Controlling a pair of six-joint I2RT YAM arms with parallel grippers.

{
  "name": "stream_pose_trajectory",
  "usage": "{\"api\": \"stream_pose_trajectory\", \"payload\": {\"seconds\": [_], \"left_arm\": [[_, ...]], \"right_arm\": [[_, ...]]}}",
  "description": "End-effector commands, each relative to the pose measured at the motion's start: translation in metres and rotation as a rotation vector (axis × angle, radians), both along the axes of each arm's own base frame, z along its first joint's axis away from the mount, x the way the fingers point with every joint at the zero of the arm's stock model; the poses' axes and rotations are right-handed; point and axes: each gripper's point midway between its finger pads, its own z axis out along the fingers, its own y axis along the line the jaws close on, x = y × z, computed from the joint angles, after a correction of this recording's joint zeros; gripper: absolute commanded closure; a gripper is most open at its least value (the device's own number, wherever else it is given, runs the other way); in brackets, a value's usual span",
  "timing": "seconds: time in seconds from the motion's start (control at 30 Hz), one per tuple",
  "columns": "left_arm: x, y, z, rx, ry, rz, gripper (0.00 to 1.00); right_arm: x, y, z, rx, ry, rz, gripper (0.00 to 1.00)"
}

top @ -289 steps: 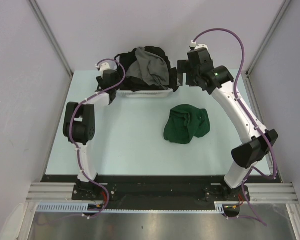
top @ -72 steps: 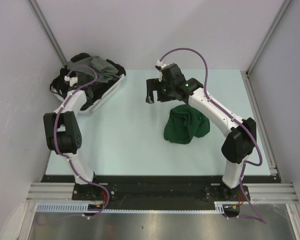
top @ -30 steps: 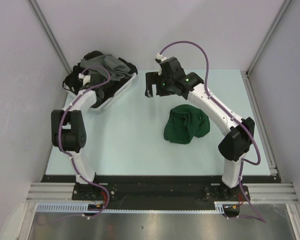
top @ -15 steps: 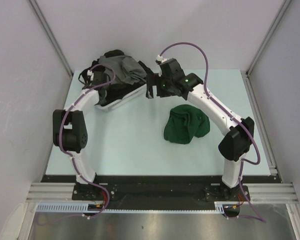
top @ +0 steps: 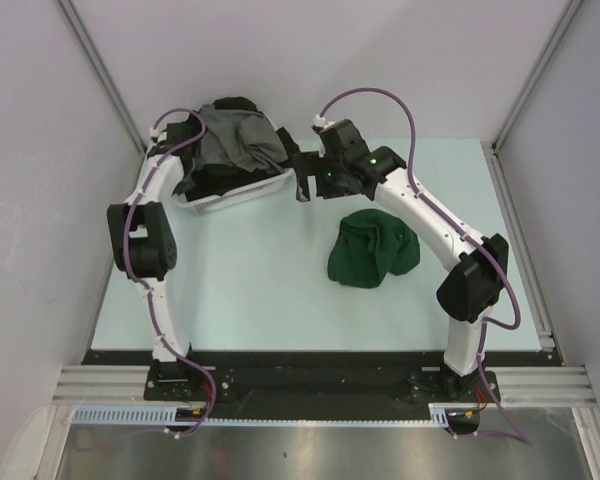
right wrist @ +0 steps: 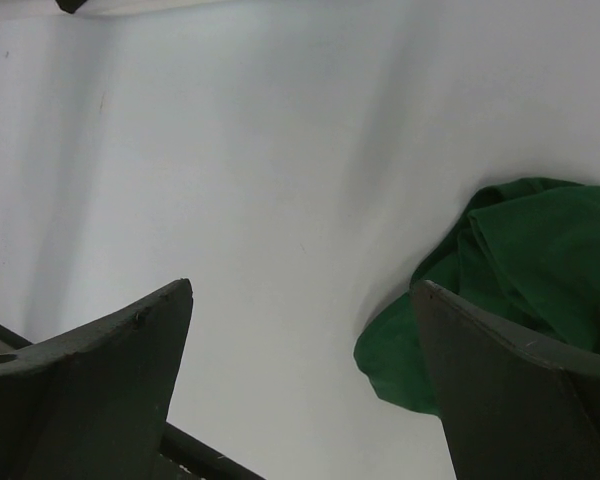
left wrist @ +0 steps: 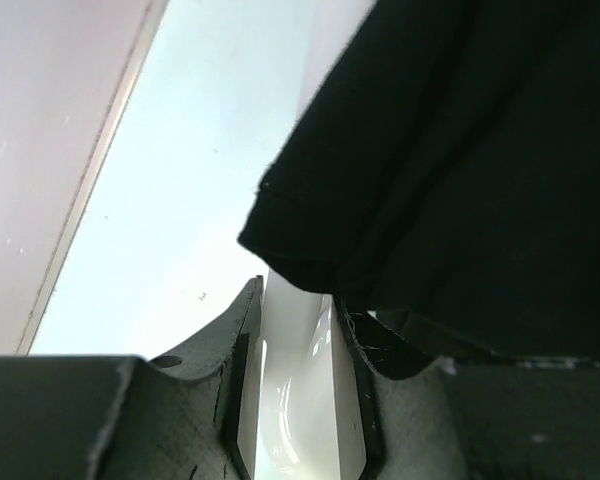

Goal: Fold and stack the t-shirts
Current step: Move the tshirt to the center of the board

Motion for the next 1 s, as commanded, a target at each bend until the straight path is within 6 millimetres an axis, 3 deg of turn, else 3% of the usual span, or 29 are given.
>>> {"api": "stream_pose_trajectory", "payload": {"seconds": [0.0,0.23,0.5,0.6,0.63,0.67,0.77,0.97], "left_arm": [[-0.025,0.053,-0.023,0.101,0.135,0.164,1.0],[-0.009,0.068,-0.025,0.131,0.12,0.219,1.0],[-0.009,0.108,0.011,0.146,-0.045,0.374,1.0],[0.001,0.123,0.02,0.11,-0.103,0.371,1.0],[0.004,0.127,0.011,0.108,-0.089,0.367,1.0],[0.009,0.136,0.021,0.117,-0.107,0.383,1.0],[0.017,0.149,0.015,0.117,-0.095,0.408,1.0],[0.016,0.162,-0.002,0.102,-0.084,0.433,1.0]], "right_arm": [[0.001,-0.01,0.018,-0.026,-0.04,-0.009,0.03],[-0.003,-0.017,0.02,-0.068,-0.043,-0.002,0.02],[-0.009,-0.01,0.013,-0.083,-0.032,0.012,0.03],[-0.01,-0.013,0.01,-0.097,-0.027,0.014,0.03],[-0.01,-0.013,0.009,-0.101,-0.025,0.016,0.03],[-0.01,-0.014,0.008,-0.11,-0.022,0.02,0.03],[-0.011,-0.017,0.004,-0.136,-0.016,0.026,0.03],[-0.01,-0.014,-0.004,-0.146,0.002,0.03,0.03]]}}
